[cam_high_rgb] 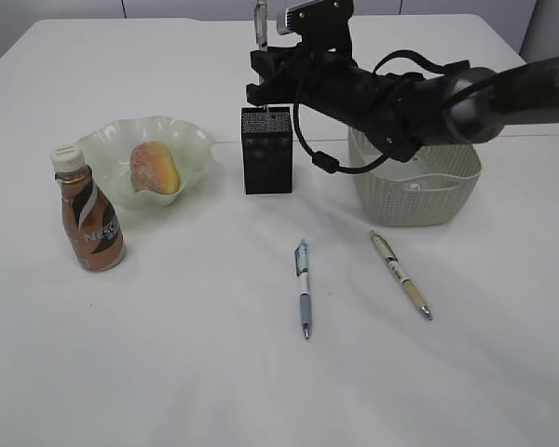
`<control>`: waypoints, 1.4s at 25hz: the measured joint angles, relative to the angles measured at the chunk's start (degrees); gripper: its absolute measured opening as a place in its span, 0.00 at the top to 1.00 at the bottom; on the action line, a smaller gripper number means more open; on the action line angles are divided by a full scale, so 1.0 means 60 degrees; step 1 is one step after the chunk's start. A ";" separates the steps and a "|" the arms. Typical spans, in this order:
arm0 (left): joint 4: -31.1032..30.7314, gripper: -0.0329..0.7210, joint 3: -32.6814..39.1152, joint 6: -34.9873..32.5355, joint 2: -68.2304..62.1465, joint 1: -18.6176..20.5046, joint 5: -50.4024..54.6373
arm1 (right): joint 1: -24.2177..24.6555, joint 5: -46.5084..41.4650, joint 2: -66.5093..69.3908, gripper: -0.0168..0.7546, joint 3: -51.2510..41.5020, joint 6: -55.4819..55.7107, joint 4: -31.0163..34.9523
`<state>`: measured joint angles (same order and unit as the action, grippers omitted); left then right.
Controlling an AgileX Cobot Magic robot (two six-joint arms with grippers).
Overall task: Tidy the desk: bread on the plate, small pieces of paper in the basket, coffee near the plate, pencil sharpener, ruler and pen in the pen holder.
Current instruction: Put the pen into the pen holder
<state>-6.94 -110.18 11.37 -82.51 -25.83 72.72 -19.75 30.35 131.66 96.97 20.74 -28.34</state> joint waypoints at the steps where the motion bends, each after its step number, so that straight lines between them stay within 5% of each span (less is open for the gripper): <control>1: 0.0000 0.61 0.0000 0.0000 0.0000 0.0000 0.0000 | 0.0000 0.0000 0.0073 0.86 0.0044 -0.0022 0.0008; 20: 0.0000 0.63 0.0000 0.0000 0.0000 0.0000 0.0000 | 0.0000 -0.0857 0.0904 0.84 0.0851 -0.0335 0.0087; 35: 0.0017 0.63 0.0000 0.0000 0.0000 0.0000 0.0000 | 0.0000 -0.1697 0.0904 0.57 0.0851 0.0116 0.0147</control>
<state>-6.84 -110.18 11.37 -82.51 -25.83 72.72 -19.75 20.17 137.08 102.07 21.44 -27.46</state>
